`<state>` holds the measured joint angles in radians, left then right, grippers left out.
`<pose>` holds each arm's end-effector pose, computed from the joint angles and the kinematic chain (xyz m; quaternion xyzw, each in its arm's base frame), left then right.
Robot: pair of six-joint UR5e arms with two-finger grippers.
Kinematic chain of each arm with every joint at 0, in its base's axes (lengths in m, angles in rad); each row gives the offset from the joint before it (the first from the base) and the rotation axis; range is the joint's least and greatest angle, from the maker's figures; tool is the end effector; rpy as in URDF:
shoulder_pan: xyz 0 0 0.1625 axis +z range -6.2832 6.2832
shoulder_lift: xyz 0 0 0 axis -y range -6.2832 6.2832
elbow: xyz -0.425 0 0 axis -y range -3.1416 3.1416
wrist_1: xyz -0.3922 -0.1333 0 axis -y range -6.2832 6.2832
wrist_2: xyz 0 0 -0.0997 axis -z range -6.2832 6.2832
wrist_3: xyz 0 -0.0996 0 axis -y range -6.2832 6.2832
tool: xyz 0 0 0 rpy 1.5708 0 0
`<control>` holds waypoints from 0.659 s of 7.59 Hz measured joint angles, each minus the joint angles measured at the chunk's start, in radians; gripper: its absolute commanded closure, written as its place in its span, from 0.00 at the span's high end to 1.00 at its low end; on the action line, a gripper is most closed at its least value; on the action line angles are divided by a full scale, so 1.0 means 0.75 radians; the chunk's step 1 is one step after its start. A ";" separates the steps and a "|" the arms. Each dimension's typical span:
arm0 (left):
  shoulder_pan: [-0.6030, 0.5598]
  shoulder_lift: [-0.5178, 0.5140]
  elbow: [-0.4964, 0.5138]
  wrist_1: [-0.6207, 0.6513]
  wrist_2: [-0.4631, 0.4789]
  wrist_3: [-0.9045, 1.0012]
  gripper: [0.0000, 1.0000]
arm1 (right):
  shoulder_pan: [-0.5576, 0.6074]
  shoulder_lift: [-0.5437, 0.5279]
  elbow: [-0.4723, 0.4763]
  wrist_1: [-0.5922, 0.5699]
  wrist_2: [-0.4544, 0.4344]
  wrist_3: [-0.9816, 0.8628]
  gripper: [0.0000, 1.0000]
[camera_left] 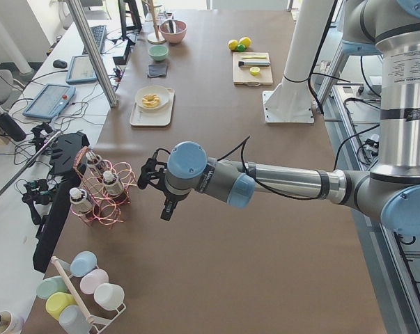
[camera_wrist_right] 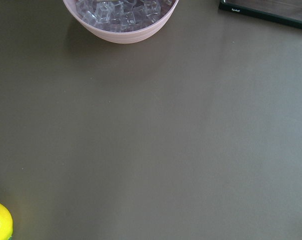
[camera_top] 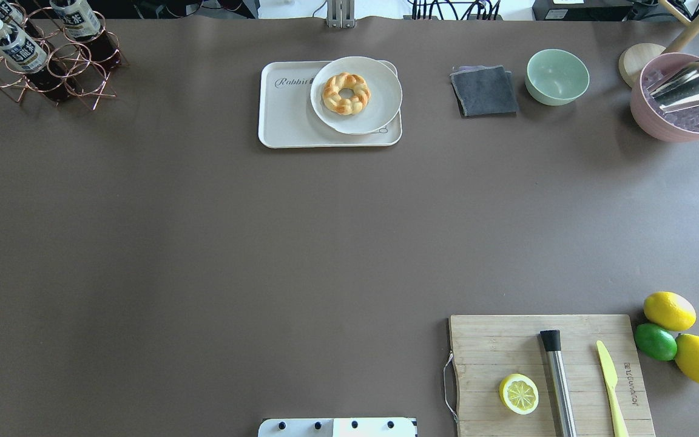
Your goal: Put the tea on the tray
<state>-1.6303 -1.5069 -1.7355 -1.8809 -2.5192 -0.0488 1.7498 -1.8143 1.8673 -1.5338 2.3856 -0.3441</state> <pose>-0.0807 -0.4737 0.5606 0.1839 0.4460 0.0459 0.8747 0.1301 -0.3775 0.6133 0.1423 -0.3717 -0.0934 0.9126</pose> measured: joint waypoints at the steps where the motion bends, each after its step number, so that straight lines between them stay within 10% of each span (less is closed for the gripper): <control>1: 0.058 -0.070 0.020 -0.062 0.009 -0.050 0.98 | -0.039 0.043 -0.003 0.013 -0.002 0.030 1.00; 5: 0.196 -0.372 0.225 -0.225 0.230 -0.238 0.99 | -0.218 0.193 -0.040 0.081 -0.015 0.353 1.00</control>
<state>-1.4836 -1.7861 -1.5670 -2.0500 -2.3465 -0.2274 1.5862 -1.6696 1.8372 -1.4732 2.3747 -0.0793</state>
